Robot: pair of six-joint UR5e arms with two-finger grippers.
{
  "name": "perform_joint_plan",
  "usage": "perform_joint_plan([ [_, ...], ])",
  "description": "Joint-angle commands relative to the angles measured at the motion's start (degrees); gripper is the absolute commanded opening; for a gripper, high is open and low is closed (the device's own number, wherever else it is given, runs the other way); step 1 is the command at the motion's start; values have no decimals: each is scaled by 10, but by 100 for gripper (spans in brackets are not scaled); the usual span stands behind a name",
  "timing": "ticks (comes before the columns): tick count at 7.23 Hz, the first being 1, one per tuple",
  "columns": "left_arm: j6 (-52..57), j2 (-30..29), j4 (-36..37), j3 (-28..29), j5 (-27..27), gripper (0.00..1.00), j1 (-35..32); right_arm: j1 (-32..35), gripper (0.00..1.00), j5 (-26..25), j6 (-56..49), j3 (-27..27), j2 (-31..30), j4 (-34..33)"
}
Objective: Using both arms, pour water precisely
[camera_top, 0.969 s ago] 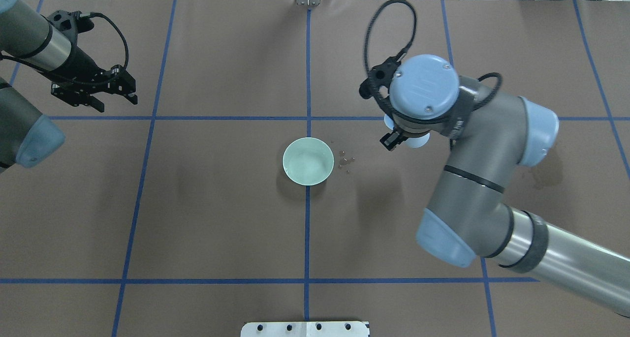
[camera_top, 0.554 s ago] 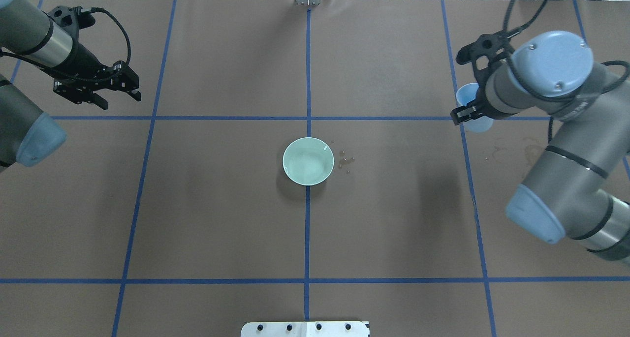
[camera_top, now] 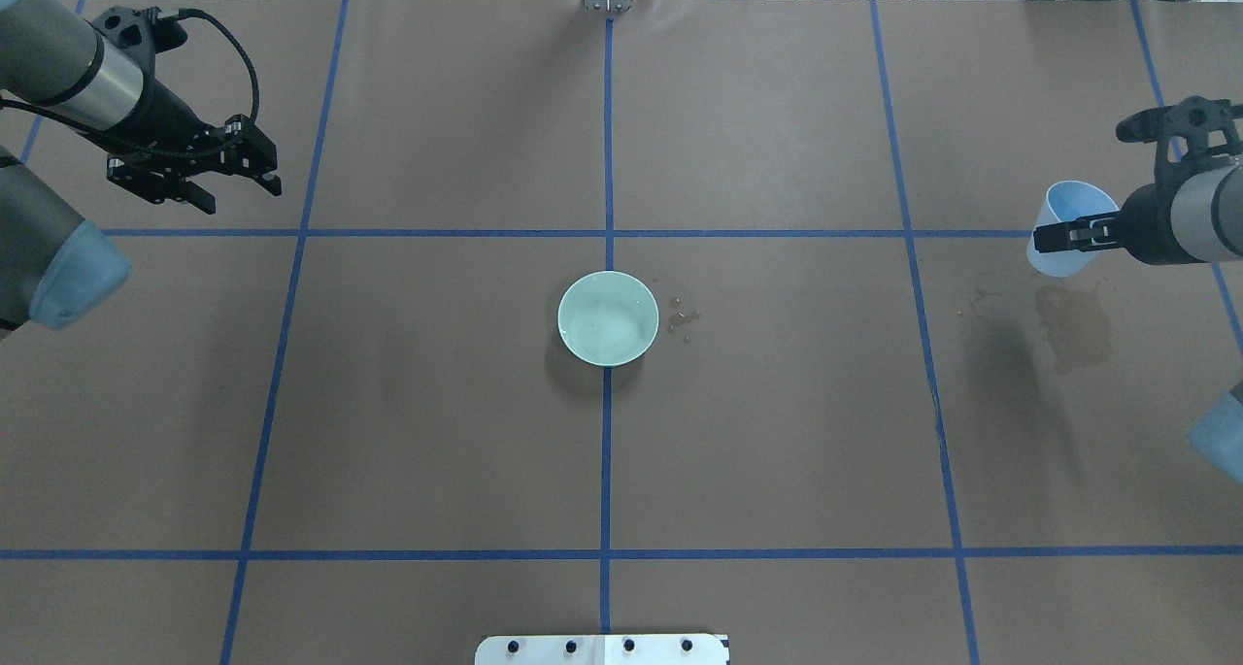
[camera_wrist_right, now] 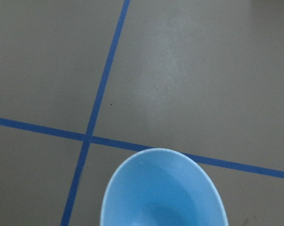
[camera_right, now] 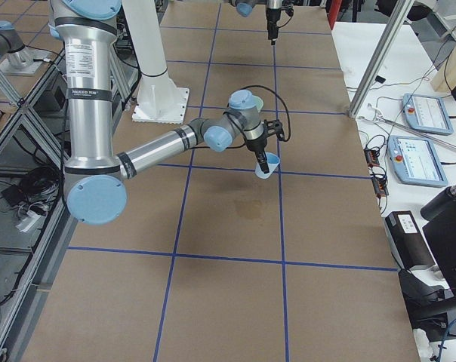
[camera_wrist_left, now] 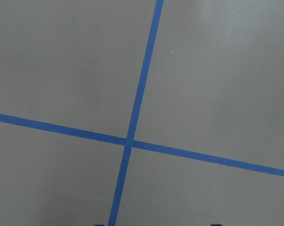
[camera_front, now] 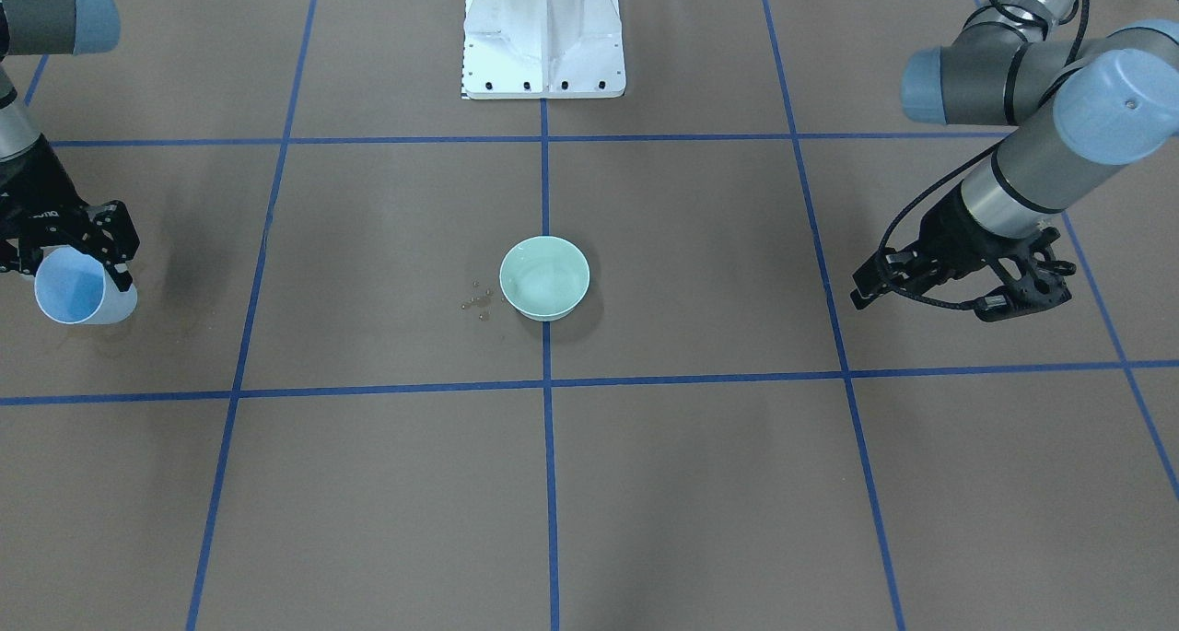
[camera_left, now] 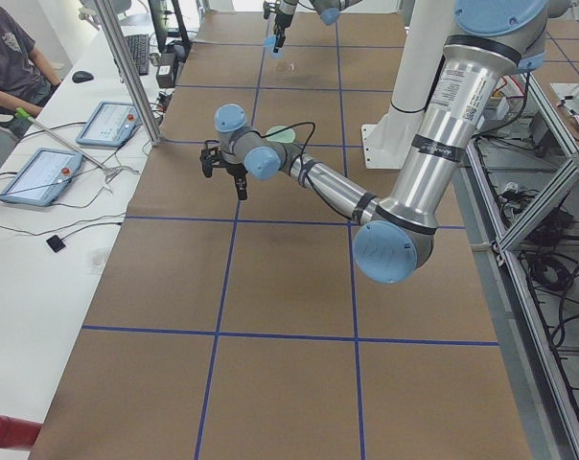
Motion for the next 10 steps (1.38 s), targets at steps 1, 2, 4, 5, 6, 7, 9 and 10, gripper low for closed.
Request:
perform_joint_plan([
  [1, -7, 2, 1, -3, 0, 81, 0, 0, 0, -52, 72, -96, -44, 208],
  [2, -7, 1, 1, -4, 0, 81, 0, -1, 0, -54, 78, -110, -46, 223],
  [4, -7, 1, 1, -5, -1, 81, 0, -17, 0, -80, 100, -120, -45, 223],
  [5, -7, 0, 1, -5, -1, 81, 0, -18, 6, -85, 103, -126, -46, 223],
  [6, -7, 0, 1, -6, -1, 81, 0, -18, 12, -87, 114, -128, -52, 224],
  [7, -7, 1, 1, -8, -1, 81, 0, -18, 21, -86, 128, -132, -52, 223],
  [9, -7, 4, 1, -11, 0, 81, -1, -17, 28, -87, 130, -155, -53, 225],
  [10, -10, 6, 1, -15, -1, 81, 0, -17, 32, -87, 157, -153, -52, 225],
])
